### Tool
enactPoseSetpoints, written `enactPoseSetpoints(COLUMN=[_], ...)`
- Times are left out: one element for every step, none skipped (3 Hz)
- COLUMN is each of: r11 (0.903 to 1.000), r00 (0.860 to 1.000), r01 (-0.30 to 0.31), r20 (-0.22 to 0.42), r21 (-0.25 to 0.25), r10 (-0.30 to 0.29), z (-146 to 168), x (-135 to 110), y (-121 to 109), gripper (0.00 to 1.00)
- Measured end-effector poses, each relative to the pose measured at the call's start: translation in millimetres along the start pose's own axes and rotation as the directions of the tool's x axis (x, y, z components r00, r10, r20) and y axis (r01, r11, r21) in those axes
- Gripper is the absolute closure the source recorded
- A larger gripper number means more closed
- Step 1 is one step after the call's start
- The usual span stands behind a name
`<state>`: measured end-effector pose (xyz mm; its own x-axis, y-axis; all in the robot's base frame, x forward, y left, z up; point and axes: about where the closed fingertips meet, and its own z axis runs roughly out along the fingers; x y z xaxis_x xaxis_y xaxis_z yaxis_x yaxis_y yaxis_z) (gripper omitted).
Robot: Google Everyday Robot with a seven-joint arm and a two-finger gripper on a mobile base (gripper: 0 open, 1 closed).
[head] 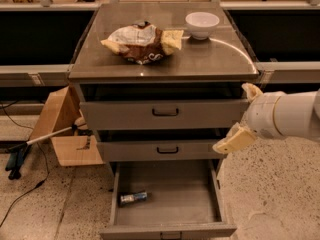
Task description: Pick redbull can from bottom drawer and place on counter
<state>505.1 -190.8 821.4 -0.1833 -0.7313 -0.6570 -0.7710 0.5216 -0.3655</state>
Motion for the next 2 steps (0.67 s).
enactPoseSetpoints(r11=[0.9992, 0.9994], r00=[1.000, 1.000], r01=[0.000, -0.009], r20=[0.004, -0.001], r21=[0.041, 0.034], r10=[0.000, 0.009], z=[2.1, 6.1], x=[-0.5, 2.7], y=[-9.5, -8.7], gripper=[0.00, 0.00])
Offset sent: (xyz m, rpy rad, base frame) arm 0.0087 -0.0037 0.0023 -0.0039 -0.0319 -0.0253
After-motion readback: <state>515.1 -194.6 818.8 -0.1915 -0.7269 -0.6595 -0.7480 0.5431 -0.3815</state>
